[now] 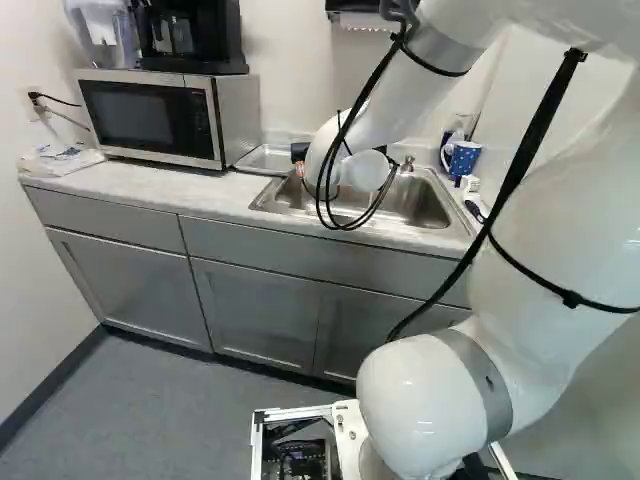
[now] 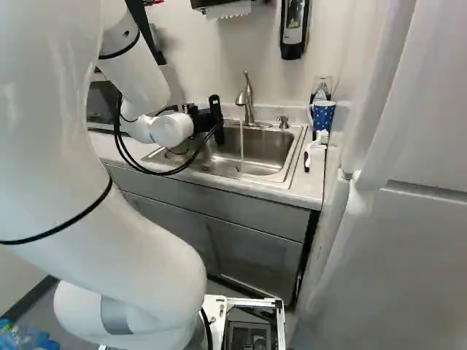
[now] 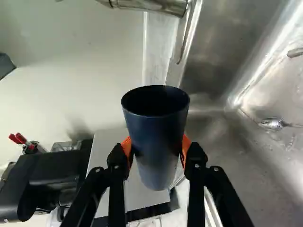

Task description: Rinse the cup and place it in the tray

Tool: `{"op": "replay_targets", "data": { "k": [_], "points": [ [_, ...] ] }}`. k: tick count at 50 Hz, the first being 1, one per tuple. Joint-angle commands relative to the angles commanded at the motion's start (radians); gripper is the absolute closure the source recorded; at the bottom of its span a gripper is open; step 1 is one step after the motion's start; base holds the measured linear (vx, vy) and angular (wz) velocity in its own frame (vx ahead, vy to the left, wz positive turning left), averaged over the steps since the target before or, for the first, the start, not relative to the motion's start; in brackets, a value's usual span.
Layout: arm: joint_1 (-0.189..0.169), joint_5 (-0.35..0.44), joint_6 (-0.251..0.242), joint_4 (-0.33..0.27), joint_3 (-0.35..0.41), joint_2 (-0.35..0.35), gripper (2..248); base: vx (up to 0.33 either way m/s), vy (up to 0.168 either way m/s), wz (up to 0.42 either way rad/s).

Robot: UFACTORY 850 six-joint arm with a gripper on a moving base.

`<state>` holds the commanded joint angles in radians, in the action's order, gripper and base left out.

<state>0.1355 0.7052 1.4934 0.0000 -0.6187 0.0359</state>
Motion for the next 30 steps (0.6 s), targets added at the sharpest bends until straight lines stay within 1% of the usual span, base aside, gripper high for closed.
{"op": "replay_targets", "data": {
  "k": [30],
  "points": [
    [0.0,0.0,-0.316,0.0,0.0,0.0,130,0.0,0.0,0.0]
  ]
}}
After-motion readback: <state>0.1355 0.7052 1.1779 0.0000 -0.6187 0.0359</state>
